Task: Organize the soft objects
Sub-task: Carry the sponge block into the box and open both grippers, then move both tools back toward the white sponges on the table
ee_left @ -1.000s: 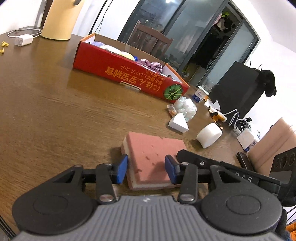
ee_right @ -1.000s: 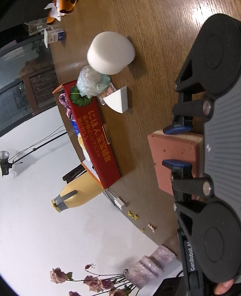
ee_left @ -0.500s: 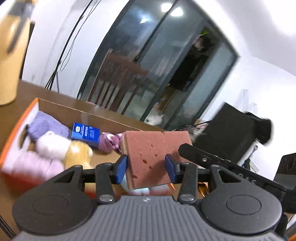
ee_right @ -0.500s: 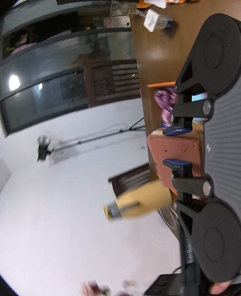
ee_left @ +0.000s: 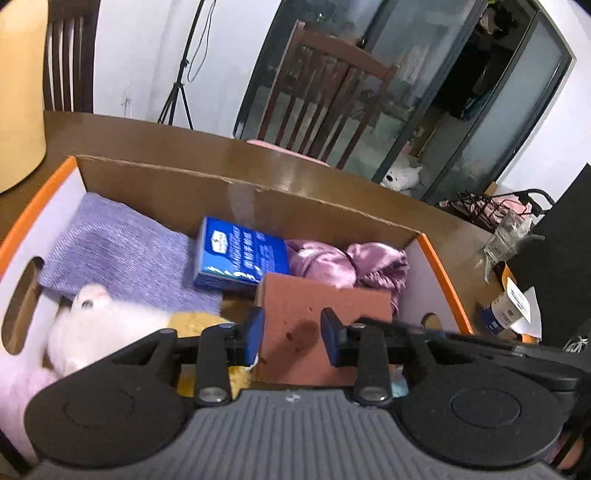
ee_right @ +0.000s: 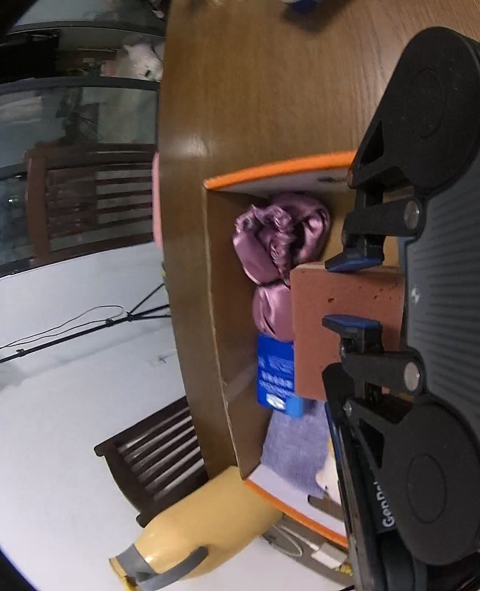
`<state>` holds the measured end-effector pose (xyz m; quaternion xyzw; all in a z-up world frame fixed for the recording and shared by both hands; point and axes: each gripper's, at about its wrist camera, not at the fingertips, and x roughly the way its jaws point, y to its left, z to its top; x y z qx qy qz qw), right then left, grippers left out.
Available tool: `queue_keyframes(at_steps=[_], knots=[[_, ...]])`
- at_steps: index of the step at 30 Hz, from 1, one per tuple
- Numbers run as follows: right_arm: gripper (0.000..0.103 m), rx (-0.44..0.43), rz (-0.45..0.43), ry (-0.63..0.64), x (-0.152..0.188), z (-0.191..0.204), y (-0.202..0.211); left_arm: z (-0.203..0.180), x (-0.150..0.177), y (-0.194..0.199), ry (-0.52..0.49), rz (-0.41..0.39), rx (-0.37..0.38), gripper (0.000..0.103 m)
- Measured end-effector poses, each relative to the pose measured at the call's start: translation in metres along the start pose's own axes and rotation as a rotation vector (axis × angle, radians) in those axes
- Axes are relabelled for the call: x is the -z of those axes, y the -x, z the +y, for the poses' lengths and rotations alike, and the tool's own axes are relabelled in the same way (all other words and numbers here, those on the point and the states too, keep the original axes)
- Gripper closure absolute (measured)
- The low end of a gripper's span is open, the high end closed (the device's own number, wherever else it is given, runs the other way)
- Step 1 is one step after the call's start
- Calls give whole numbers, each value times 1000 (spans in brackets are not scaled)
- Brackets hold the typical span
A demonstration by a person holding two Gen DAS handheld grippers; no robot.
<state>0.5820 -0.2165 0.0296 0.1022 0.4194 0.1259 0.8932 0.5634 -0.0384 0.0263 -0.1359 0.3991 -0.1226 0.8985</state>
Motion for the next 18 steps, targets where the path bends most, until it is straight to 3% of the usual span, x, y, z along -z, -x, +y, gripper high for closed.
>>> queue_keyframes(at_steps=[3,7,13,18], knots=[[76,21,-28,63,-2,-1,0,-1,0,10,-31,5,34,57],[60,109,-136,182,8,17,38,-14,3,53,-119,-102,-4,44],[57,81,-243,197,10,24,128,-21,14,135,-200,-202,-16,38],[50,50,-342,192,51,24,203,-26,61,205,-260,-313,-37,34]])
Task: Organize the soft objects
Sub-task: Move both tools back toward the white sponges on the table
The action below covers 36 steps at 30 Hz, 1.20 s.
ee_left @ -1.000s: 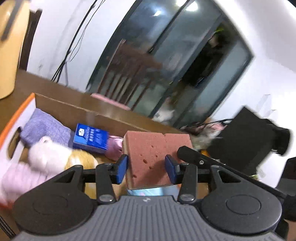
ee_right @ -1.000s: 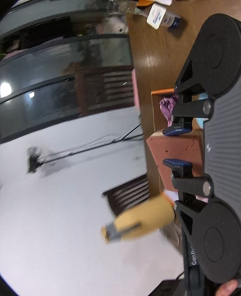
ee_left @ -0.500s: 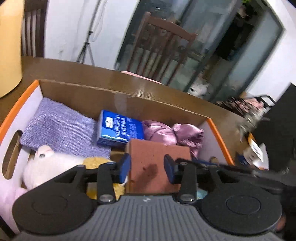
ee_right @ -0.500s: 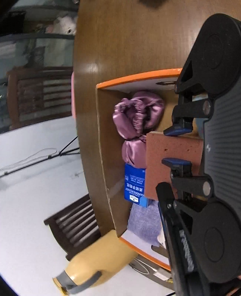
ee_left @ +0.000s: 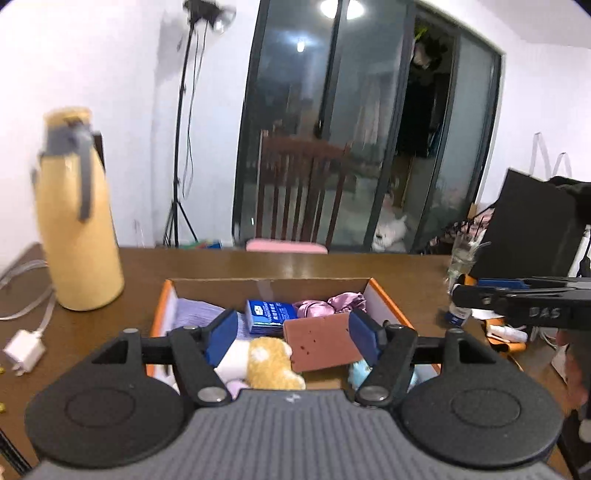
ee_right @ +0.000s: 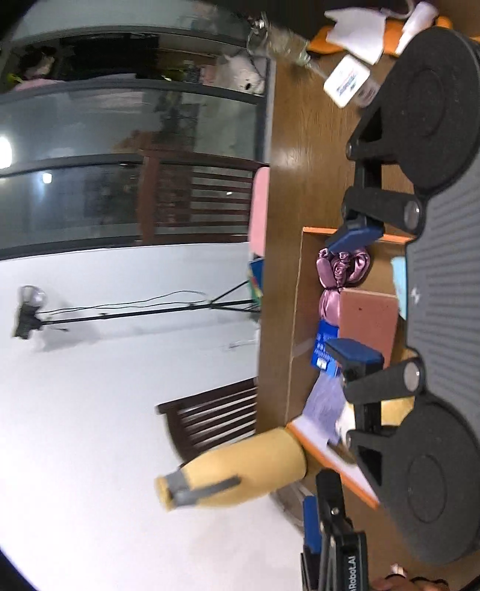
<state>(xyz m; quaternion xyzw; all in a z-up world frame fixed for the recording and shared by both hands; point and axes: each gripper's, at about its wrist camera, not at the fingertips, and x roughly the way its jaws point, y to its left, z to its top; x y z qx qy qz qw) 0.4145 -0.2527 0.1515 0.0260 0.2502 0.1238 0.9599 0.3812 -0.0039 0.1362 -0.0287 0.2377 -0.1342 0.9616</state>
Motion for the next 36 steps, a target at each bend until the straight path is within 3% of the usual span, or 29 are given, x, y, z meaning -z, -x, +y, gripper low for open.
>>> queue_keyframes(at_steps=[5,7,11,15,19,23,29,36], knots=[[44,-36,-114,16,57,16,87,-6,46,82,28,-105,18,29],[35,-62,-148,27,85,24,119,-10,71,111,33,-125,22,26],[34,-96,-163,11,137,38,153,-18,107,151,29,-142,1,24],[33,-49,-153,24,183,51,164,-26,145,176,7,-158,-17,18],[33,-19,-106,-22,219,48,174,-25,174,177,34,-98,-1,18],[33,14,-95,-47,236,47,175,-19,187,175,46,-85,-8,18],[33,67,-130,-8,244,54,181,-29,201,176,8,-107,32,18],[34,115,-84,11,247,44,167,-48,213,141,20,-29,128,18]])
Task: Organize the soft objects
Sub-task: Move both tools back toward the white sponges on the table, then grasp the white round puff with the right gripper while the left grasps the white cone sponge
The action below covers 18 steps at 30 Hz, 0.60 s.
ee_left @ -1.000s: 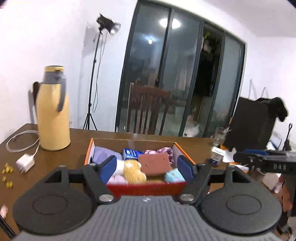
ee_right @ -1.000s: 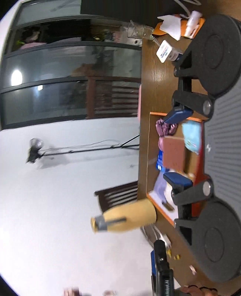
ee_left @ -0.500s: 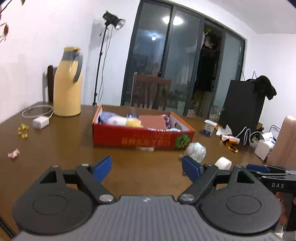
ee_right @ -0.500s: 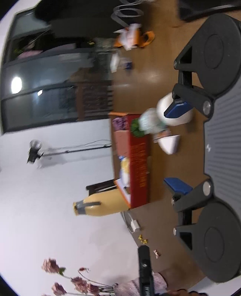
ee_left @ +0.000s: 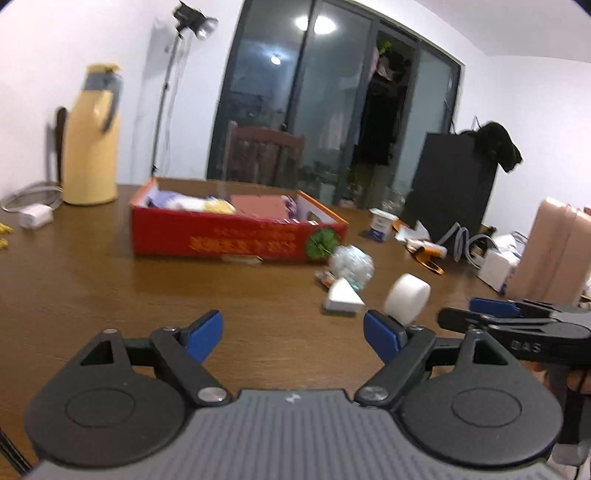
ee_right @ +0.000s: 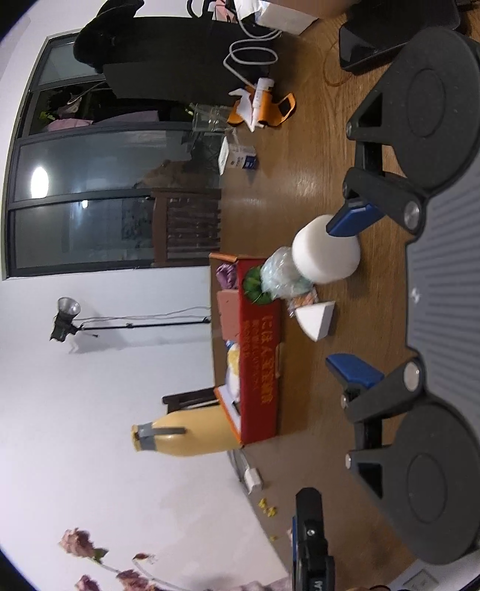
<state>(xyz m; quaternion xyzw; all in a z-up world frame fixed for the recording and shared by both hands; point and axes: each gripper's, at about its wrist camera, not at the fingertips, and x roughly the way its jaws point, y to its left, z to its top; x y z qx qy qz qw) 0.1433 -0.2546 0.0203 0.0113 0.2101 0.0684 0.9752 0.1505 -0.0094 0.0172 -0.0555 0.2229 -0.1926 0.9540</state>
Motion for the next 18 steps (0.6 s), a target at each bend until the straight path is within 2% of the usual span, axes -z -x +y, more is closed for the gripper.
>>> queue_keyframes(at_steps=[5,12,14,15,17,18], knots=[[34,18,10,0,-9,-14,-20,-15,-1,-41,-21,53,53,18],[35,1,58,-34,-25,-37,-73,-43,-22,-128,-107,108,99,19],[51,-13,90,-46,-28,-43,-87,-48,-27,-150,-118,133,107,22],[59,-23,93,-66,-29,-48,-92,-48,-28,-161,-113,144,110,28],[60,-51,95,-96,-30,-58,-96,-46,-31,-175,-106,168,126,35],[60,-74,99,-121,-30,-63,-96,-47,-30,-180,-113,177,128,44]])
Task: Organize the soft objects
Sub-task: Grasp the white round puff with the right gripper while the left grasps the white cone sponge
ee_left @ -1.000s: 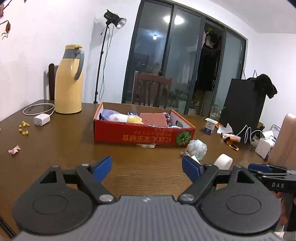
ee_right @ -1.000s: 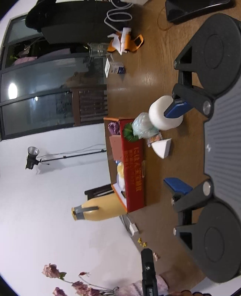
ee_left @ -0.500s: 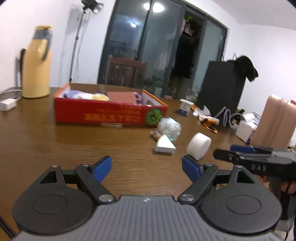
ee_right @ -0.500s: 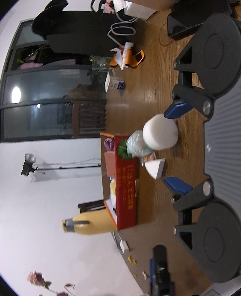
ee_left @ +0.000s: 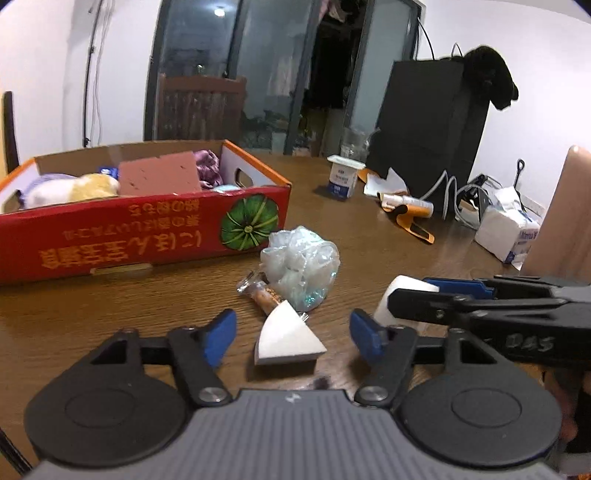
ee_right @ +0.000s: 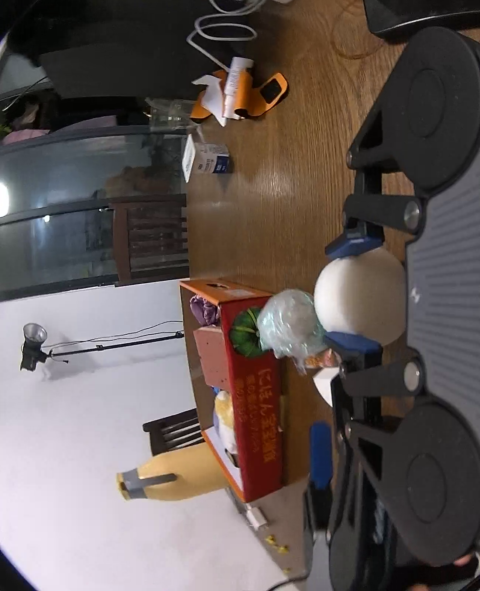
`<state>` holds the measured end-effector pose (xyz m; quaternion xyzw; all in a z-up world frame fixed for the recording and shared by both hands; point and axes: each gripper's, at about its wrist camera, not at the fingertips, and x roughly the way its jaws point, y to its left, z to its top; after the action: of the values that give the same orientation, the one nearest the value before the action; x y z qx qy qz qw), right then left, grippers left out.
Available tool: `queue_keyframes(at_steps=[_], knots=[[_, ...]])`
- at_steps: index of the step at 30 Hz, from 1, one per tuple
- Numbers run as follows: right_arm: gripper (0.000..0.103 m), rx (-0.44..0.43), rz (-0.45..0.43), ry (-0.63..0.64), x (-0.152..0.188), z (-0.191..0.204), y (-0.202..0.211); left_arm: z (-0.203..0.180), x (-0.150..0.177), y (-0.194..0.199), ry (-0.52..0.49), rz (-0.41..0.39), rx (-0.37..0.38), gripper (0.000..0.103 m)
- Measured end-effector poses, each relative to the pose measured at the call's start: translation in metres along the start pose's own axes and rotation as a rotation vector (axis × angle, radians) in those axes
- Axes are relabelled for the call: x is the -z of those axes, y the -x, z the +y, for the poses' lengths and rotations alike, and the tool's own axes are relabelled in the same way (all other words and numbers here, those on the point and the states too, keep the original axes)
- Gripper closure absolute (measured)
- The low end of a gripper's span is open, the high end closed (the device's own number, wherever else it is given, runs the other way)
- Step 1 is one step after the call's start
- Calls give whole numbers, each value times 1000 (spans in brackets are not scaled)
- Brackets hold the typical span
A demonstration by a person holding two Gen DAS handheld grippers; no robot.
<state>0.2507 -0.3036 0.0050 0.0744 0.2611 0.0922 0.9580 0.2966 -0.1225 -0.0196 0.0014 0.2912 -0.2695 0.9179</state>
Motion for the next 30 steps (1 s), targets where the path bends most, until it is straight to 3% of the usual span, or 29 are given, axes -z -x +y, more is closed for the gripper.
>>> queue_keyframes(at_steps=[2,3,8,13,18,21,30], knots=[[61,-17,3,-26,0,-4,0,1,3,-6,-12,32,-5,64],[61,-28,-3,-37,0,-4,1,1,4,-8,-19,50,-9,67],[61,-155,-58,-77,-1,13,0,12,13,32,-9,-12,-50,68],[60,-233,-59,-23,12,48,-7,38,32,80,40,-3,-167,67],[51,-165,-46,53,42,64,16,47,56,111,80,29,-238,66],[41,-159,-26,24,59,56,40,45,70,122,102,31,-239,65],[38,-92,-63,42,66,56,81,38,83,145,105,14,-240,43]])
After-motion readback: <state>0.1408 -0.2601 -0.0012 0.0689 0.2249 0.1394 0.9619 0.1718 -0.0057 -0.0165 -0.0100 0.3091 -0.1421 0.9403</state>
